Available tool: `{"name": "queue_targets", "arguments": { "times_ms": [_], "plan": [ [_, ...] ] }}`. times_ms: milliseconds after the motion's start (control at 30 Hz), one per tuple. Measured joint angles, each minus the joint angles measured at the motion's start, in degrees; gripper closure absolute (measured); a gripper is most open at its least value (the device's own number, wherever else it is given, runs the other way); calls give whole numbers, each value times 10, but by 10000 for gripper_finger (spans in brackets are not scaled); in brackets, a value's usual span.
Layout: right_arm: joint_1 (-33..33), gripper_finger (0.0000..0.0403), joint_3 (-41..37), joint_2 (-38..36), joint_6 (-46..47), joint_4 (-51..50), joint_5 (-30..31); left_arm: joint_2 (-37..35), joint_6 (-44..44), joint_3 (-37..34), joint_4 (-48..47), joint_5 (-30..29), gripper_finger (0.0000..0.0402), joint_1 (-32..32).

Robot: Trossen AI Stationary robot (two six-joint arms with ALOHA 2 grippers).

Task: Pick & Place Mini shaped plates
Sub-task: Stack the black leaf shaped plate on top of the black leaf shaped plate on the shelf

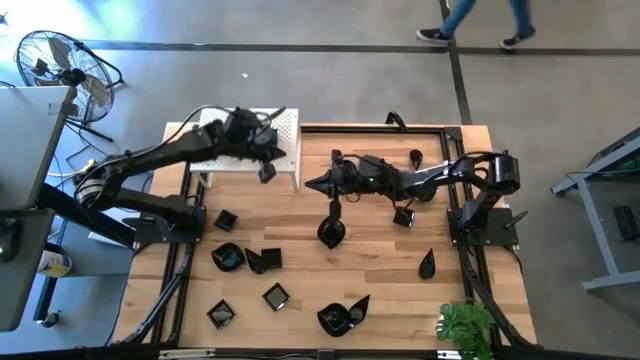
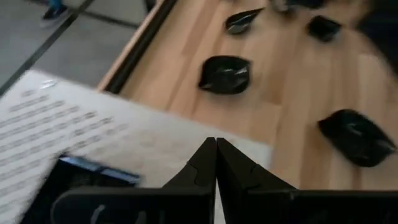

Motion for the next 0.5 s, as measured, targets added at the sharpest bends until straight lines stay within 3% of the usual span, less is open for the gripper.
{"name": "queue_targets", "arguments": {
  "times_ms": [167, 500],
  "plan": [
    [1, 402, -86, -2, 31, 109, 8, -22, -30, -55, 101, -38, 401, -68],
    [16, 403, -210, -91, 36, 112, 45, -28, -49, -110, 213, -110, 401, -185]
  ]
}}
